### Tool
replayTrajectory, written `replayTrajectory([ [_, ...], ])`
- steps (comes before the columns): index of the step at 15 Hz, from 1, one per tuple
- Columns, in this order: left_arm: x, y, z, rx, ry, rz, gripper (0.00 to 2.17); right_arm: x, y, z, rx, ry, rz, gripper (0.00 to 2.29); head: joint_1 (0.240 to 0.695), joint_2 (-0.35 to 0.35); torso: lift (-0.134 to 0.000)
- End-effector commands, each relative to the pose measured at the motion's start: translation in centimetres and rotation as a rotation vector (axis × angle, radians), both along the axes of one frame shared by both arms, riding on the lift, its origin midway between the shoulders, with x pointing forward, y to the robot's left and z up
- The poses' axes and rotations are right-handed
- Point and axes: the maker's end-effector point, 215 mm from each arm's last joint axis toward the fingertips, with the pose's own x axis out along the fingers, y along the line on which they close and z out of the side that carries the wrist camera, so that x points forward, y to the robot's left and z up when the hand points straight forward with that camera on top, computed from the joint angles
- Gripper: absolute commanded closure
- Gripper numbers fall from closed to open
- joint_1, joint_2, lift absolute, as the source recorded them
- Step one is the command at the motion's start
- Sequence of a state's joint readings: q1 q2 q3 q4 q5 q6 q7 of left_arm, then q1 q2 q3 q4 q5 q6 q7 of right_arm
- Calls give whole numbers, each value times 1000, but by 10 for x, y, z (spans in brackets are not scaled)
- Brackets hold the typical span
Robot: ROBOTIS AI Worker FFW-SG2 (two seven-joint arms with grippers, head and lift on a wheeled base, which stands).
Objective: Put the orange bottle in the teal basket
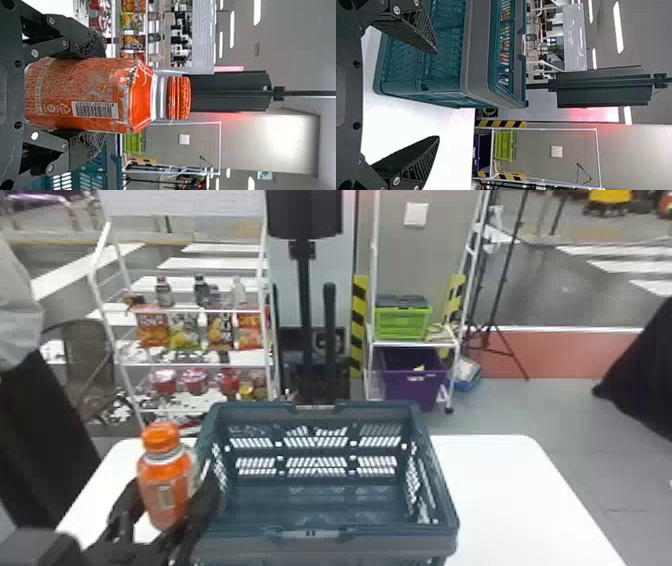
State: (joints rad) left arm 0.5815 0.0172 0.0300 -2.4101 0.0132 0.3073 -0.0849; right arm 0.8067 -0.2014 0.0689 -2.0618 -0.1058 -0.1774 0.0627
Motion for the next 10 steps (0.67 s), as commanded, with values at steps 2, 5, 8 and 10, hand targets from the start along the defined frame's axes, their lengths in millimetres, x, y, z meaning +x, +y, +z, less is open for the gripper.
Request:
replayTrajectory([
  [2,32,-10,-25,37,109,-76,559,2,-3,-5,-6,10,-6,130,499,0,0],
  [5,64,-20,-41,70,161,-143,559,1,-3,-15,-12,32,-14,130,499,0,0],
  [8,103,-42,-58,107,233,-238,559,-1,-6,-27,-17,56,-29,130,499,0,0],
  [10,129,-59,-76,158,291,-309,559,-2,-10,-32,-19,65,-45,130,499,0,0],
])
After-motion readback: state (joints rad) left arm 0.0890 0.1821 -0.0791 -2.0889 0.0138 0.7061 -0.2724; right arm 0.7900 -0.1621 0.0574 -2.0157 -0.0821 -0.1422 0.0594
